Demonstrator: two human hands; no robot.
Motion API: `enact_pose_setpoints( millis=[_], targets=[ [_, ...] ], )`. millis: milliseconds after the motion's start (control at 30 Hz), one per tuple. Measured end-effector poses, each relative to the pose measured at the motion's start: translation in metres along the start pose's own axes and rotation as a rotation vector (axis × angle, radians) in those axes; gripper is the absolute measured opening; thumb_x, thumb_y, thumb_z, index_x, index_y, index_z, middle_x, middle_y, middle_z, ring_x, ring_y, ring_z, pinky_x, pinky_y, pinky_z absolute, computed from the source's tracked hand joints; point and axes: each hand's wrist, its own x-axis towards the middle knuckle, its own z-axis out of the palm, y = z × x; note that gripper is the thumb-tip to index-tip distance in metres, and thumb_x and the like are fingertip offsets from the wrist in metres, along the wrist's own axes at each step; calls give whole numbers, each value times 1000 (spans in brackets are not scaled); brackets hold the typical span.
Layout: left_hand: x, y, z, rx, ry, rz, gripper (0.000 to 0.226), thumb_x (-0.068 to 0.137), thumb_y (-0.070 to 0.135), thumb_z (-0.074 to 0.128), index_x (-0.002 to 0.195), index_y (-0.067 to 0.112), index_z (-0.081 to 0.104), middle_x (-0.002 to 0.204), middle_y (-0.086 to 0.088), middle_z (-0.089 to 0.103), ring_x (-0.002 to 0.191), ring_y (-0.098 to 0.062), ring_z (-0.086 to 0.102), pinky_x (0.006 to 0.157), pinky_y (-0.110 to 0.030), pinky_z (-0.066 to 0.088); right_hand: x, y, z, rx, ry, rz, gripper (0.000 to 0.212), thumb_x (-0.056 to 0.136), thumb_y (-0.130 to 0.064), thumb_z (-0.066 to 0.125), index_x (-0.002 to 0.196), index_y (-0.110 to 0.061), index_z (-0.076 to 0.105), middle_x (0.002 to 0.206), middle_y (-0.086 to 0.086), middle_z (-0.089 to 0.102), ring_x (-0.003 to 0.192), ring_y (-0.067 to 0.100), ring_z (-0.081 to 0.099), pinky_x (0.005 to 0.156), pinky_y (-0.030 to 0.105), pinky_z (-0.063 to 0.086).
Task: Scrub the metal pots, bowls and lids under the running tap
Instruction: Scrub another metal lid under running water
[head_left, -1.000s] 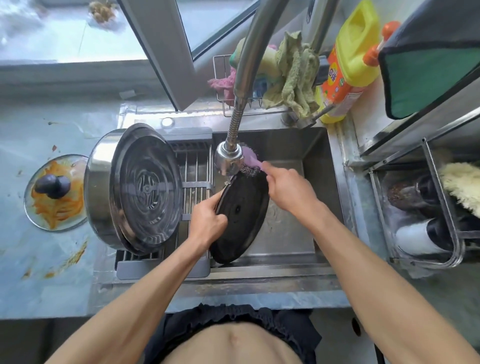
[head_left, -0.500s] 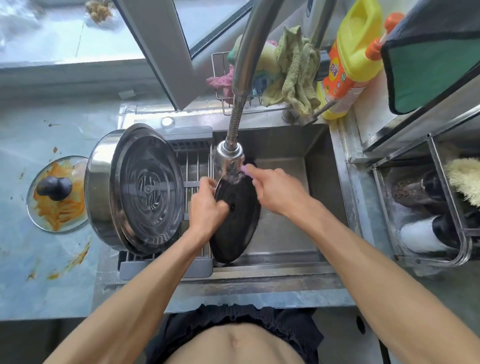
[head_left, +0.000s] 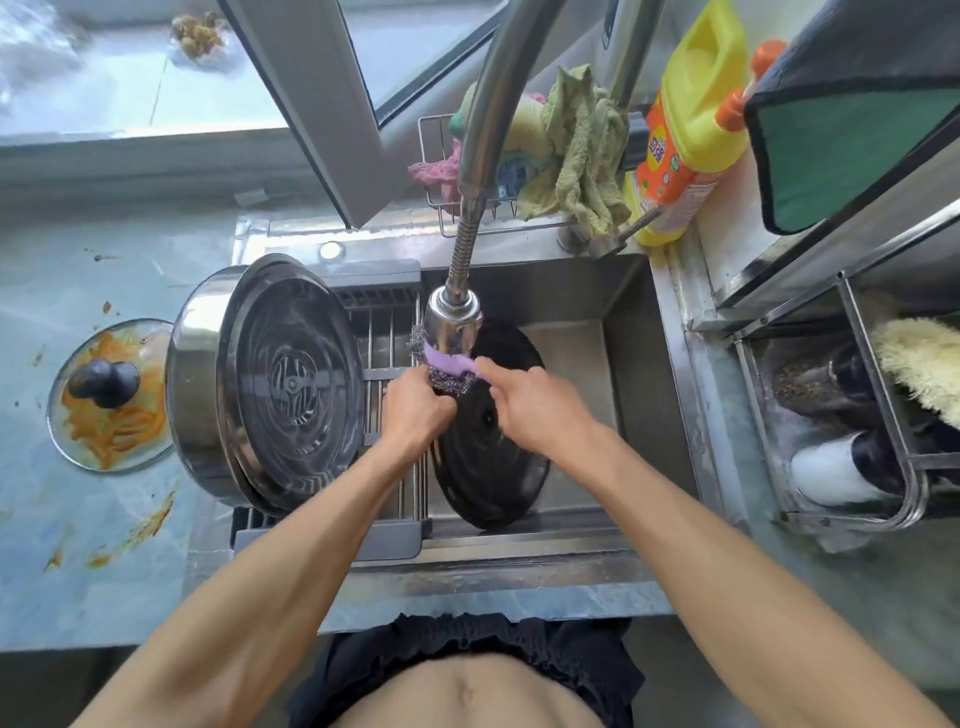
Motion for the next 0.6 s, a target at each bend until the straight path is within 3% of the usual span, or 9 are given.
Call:
enact_pose_setpoints(
  millis=[167, 267, 367, 433, 500, 600],
  targets=[
    [-24, -7, 6, -144, 33, -4, 19, 73, -6, 54, 85, 8, 49, 81, -8, 63, 73, -22, 58, 57, -33, 44, 9, 33, -11, 120, 80, 179, 41, 102, -24, 34, 141, -34, 40, 112, 20, 66, 102, 43, 57, 82, 48, 51],
    [-22, -3, 8, -123, 84, -26, 21, 74, -6, 55, 79, 10, 42, 74, -6, 55, 66, -21, 47, 54, -34, 36, 8, 37, -18, 152, 86, 169, 40, 102, -27, 35, 141, -37, 39, 111, 21, 66, 99, 43, 59, 82, 48, 52],
    [-5, -5, 13, -85, 139, 11, 3, 80, 3, 58, 81, 5, 55, 76, -10, 64, 73, -32, 57, 63, -37, 44, 0, 21, -20, 69, 44, 40, 44, 102, -26, 38, 144, -38, 36, 111, 21, 66, 100, 43, 61, 80, 45, 52],
    [3, -8, 13, -70, 101, 28, 6, 82, 4, 58, 81, 6, 64, 77, -11, 69, 75, -32, 64, 65, -35, 49, -4, 10, -22, -44, 7, -35, 47, 103, -26, 37, 147, -39, 33, 111, 19, 65, 101, 42, 61, 73, 40, 46],
    [4, -11, 12, -97, 61, 53, 13, 81, 0, 57, 72, 6, 63, 69, -6, 67, 66, -24, 62, 60, -31, 45, 1, 11, -26, -92, 13, -45, 45, 102, -25, 37, 145, -38, 35, 110, 18, 65, 100, 42, 61, 72, 42, 45],
    [-2, -14, 9, -174, 31, 115, 22, 83, 1, 60, 63, 9, 60, 60, 3, 58, 57, -9, 49, 57, -29, 41, 16, 30, -33, -44, 55, 93, 41, 102, -23, 35, 142, -31, 37, 112, 19, 65, 99, 42, 61, 72, 43, 45]
  ],
)
